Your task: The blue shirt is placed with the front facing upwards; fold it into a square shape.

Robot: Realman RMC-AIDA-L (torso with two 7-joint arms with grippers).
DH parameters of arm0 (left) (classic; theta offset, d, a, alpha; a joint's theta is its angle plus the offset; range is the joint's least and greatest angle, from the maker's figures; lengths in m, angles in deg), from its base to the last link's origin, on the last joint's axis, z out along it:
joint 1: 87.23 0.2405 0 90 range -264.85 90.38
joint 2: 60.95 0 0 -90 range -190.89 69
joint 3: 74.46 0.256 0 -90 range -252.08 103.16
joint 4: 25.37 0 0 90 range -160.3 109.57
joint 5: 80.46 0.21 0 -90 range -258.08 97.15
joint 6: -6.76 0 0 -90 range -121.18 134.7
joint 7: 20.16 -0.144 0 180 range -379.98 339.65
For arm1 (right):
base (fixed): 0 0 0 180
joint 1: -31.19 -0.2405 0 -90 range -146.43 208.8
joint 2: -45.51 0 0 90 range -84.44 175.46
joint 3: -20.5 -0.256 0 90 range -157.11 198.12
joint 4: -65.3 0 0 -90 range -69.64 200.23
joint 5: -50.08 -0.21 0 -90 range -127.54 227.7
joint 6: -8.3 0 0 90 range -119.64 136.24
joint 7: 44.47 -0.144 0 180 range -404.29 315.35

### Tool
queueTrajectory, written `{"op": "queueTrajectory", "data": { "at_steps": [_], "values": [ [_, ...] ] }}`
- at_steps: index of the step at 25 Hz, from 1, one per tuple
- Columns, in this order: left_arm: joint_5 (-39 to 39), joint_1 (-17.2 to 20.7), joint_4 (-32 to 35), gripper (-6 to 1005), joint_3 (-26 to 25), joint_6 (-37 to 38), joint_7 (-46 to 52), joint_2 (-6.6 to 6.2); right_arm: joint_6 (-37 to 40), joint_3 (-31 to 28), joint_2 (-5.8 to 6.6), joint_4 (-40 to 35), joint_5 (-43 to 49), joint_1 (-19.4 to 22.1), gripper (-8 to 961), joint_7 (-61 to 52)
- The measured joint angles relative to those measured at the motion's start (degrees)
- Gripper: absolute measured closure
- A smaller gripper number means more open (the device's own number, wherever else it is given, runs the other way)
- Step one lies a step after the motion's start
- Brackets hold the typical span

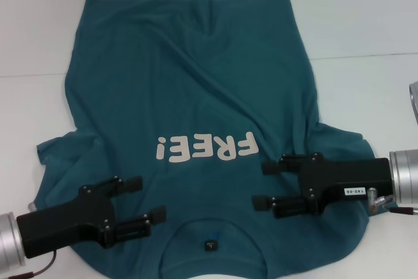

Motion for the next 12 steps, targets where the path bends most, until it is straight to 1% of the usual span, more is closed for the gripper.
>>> {"op": "queueTrajectory", "data": {
  "at_steps": [12],
  "values": [
    [0.05,-0.07,0.00,123,0.29,0.01,0.52,-0.08,-0.10,0.00,0.00,0.00,-0.11,-0.46,38,0.12]
  ]
}}
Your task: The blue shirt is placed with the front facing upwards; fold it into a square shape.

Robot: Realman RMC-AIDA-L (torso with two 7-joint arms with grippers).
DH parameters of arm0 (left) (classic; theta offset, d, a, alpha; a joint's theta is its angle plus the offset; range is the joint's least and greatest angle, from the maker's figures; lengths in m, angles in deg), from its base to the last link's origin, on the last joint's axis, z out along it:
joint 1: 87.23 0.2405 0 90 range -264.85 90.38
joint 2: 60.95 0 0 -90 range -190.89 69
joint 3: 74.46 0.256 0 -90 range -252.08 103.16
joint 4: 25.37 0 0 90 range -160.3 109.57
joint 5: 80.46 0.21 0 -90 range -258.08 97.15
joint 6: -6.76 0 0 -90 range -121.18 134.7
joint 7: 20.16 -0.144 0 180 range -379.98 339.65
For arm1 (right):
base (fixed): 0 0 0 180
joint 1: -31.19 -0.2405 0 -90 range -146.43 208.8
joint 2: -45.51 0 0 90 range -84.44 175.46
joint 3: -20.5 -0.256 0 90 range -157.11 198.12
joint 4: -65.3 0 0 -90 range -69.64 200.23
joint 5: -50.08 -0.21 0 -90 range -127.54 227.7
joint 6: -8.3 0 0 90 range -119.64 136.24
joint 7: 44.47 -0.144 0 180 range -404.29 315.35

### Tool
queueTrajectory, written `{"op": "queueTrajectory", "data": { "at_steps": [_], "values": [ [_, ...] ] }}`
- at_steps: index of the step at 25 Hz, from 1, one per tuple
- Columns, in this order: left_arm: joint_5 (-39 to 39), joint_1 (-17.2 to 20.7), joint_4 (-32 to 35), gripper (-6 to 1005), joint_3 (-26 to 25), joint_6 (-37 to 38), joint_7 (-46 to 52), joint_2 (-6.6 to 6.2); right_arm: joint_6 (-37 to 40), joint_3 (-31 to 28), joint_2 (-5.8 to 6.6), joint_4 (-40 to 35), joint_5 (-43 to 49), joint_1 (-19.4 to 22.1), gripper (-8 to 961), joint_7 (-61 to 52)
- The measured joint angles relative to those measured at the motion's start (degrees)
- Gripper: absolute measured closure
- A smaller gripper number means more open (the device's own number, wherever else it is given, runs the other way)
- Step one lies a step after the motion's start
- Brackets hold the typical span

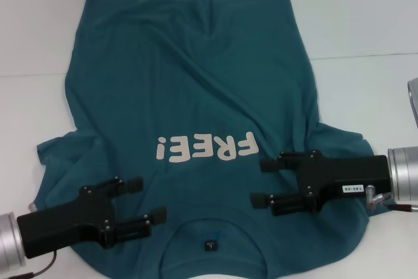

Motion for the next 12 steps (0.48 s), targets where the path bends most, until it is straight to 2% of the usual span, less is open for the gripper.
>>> {"op": "queueTrajectory", "data": {
  "at_steps": [8,12],
  "values": [
    [-0.06,-0.08,0.74,124,-0.93,-0.44,2.03,-0.03,-0.55,-0.44,-0.01,0.00,-0.03,-0.05,38,-0.01],
    [-0.40,-0.08,1.25,123,-2.16,-4.17,5.88,-0.05,-0.62,-0.46,-0.17,0.06,-0.04,-0.02,39,-0.05]
  ]
}}
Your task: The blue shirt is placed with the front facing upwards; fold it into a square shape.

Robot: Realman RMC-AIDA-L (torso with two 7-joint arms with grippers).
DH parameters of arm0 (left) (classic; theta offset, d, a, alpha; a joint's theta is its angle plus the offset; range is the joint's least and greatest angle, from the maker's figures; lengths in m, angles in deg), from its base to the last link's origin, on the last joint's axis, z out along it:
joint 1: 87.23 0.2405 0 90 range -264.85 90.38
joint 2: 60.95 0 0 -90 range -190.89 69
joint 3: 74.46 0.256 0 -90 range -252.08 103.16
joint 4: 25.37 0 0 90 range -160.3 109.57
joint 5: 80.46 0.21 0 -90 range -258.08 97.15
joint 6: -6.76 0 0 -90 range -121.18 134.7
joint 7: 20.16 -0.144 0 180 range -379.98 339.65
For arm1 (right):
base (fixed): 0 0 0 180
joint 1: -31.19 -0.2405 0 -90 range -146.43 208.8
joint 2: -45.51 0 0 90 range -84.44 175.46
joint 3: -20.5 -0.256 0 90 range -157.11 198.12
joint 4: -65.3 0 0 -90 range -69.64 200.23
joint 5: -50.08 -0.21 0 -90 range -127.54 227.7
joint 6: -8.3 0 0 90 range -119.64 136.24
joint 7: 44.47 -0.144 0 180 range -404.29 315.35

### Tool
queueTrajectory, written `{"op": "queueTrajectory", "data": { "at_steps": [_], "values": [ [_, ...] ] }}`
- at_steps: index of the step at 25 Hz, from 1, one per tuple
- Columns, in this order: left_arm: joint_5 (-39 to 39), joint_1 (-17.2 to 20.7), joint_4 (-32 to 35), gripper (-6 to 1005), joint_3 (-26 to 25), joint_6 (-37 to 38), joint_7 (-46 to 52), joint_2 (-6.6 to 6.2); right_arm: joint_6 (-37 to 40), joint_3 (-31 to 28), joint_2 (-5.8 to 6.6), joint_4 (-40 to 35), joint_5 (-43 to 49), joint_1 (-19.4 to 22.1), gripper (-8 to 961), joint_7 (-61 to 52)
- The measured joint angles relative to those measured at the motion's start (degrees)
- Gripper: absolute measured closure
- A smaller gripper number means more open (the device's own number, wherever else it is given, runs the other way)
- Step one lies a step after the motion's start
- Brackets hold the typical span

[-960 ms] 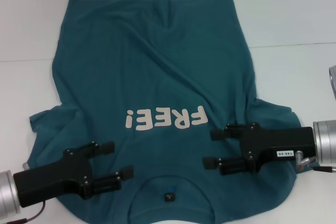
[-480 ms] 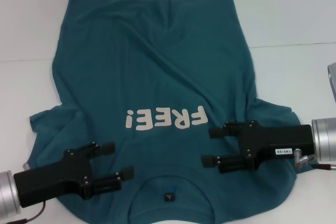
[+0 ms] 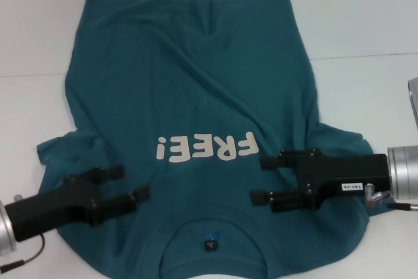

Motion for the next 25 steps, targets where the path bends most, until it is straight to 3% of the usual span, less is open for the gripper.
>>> {"op": "queueTrajectory", "data": {
  "at_steps": [17,25],
  "values": [
    [0.23,0.46,-0.30,123,-9.05,-10.66,6.89,-0.72,-0.02,-0.16,-0.61,0.04,-0.34,-0.11,38,-1.00],
    [0.38,0.53,-1.52,125,-8.81,-16.47,7.92,-0.67,0.01,-0.16,-0.62,0.04,-0.55,0.18,38,-1.27]
  ]
}}
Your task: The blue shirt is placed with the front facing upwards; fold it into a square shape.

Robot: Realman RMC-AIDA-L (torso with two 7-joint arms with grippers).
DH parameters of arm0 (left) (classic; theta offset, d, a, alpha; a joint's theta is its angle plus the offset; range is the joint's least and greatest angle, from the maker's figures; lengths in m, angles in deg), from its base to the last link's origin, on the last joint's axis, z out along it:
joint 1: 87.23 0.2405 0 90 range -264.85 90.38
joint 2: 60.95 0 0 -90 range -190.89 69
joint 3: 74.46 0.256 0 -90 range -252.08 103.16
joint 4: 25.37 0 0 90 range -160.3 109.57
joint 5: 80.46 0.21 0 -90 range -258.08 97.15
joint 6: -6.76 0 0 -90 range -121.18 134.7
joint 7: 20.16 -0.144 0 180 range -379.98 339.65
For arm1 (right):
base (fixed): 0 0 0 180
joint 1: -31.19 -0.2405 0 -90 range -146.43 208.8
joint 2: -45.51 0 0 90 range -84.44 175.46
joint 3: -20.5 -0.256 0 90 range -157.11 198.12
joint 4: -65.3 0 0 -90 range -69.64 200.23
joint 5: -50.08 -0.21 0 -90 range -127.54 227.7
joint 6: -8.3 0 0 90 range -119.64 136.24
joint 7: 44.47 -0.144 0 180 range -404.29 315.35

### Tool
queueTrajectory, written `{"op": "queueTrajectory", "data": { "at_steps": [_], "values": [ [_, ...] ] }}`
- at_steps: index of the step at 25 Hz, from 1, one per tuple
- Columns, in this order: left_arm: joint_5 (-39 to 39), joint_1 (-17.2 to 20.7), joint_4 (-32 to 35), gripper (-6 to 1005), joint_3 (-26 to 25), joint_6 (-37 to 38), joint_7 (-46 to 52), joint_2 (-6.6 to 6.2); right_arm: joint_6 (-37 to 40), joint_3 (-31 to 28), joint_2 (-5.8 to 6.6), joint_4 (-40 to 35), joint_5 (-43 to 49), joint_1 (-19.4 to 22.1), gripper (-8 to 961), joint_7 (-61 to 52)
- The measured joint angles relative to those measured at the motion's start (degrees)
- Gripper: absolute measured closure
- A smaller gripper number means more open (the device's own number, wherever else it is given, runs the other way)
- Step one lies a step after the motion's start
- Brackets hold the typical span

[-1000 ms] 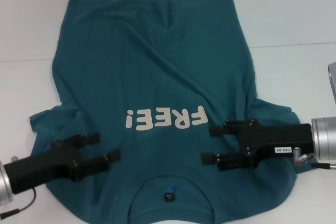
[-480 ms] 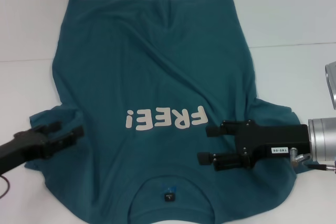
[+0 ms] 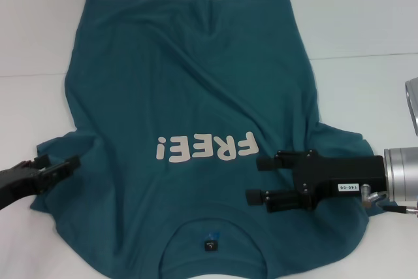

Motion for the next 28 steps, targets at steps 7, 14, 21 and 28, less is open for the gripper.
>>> {"op": "queueTrajectory", "data": {
  "at_steps": [7,14,21,28],
  "values": [
    [0.02,0.05,-0.40,127,0.02,-2.57,-0.09,0.12,0.00,0.00,0.00,0.00,-0.05,0.13,39,0.00],
    [0.02,0.09,-0.44,129,-0.18,-3.40,-0.41,0.15,-0.03,0.00,0.00,0.00,-0.14,0.24,39,0.00],
    [0.02,-0.30,-1.65,131,0.59,-5.96,-1.13,0.46,-0.04,-0.07,0.00,0.00,-0.14,0.24,39,0.00],
    [0.02,-0.78,-2.02,133,1.45,-5.85,-1.44,0.55,-0.04,-0.16,0.00,0.00,-0.14,0.24,38,0.00]
  ]
}}
